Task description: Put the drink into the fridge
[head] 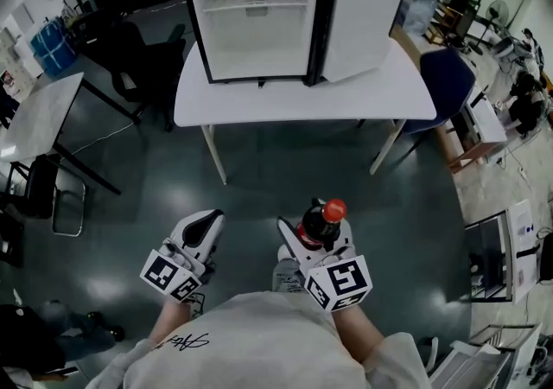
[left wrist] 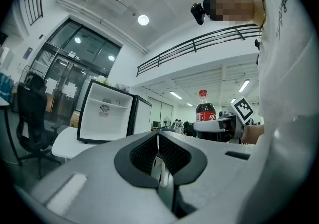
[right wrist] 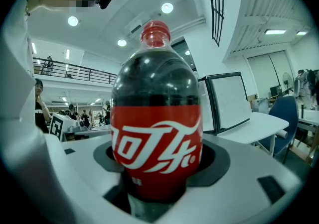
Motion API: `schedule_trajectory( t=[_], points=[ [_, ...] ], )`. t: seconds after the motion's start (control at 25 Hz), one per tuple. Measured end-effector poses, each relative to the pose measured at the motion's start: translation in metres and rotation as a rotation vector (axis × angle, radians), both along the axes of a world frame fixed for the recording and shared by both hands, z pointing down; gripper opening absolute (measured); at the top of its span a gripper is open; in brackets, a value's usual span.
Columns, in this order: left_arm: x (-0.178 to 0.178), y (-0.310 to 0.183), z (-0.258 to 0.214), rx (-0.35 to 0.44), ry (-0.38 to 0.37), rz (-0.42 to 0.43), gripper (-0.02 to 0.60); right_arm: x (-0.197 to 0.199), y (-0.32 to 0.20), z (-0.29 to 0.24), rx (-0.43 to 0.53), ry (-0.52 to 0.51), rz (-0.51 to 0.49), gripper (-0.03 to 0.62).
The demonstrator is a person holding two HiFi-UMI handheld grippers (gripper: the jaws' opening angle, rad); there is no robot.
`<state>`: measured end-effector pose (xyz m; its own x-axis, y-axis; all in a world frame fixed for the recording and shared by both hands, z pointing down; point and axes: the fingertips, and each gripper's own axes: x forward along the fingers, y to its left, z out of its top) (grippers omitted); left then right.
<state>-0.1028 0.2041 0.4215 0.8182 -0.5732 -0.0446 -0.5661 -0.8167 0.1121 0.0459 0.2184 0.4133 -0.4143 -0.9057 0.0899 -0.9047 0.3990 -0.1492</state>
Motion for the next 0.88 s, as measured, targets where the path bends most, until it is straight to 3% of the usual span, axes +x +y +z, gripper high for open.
schedule_trajectory(
  t=[0.2, 0.88],
  points=[
    [0.015, -0.038, -0.008, 0.006, 0.029, -0.005, 0.009, 0.012, -0.039, -0.005, 0.014, -0.003, -0.036, 0.307],
    [0.061, -0.146, -0.019, 0.030, 0.008, -0.064, 0.009, 0.045, -0.155, -0.022, 0.038, -0.007, -0.132, 0.307]
  ],
)
